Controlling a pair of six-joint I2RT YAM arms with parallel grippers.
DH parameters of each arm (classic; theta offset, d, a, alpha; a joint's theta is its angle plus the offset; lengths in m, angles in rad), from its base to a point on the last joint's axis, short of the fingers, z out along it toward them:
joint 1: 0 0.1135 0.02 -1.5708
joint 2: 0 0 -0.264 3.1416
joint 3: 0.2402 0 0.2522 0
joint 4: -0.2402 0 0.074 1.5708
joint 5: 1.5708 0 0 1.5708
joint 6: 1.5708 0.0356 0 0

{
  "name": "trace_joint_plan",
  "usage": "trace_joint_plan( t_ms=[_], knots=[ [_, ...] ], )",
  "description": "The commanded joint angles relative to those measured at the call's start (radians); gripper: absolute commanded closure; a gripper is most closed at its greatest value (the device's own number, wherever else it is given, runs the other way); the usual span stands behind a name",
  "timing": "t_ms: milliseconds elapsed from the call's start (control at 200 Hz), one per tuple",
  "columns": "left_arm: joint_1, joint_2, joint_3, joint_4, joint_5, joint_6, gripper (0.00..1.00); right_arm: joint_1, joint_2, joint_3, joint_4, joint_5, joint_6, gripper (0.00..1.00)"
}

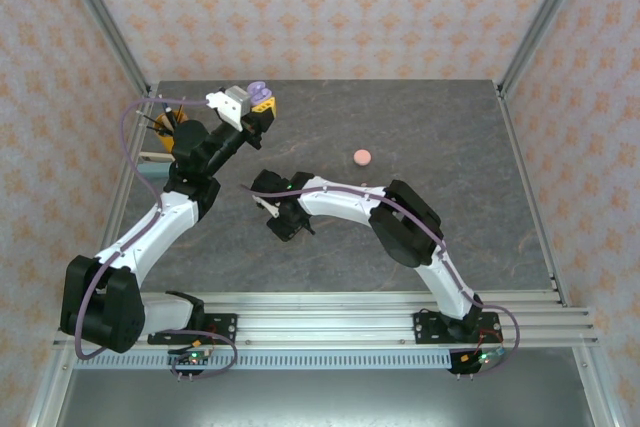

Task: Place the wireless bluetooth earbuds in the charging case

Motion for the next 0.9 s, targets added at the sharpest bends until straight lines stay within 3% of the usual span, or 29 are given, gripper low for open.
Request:
trace_joint_plan(
  t_ms=[0,160,440,891],
  knots=[
    [0.012,-0.003,0.012,0.059,-0.014,-0.017,1.0,0.016,0.028,0.008,0.003,-0.006,0.025,0.69],
    [0.012,-0.003,0.009,0.058,-0.014,-0.019,1.0,0.015,0.035,0.043,-0.013,-0.001,0.075,0.65],
    [0.012,-0.002,0.002,0.071,-0.017,-0.022,1.0,0.016,0.106,0.189,-0.133,0.098,0.316,0.63],
    [0.012,0.011,0.004,0.088,-0.015,-0.032,1.0,0.015,0.068,0.137,-0.155,0.116,0.327,0.63]
  ],
)
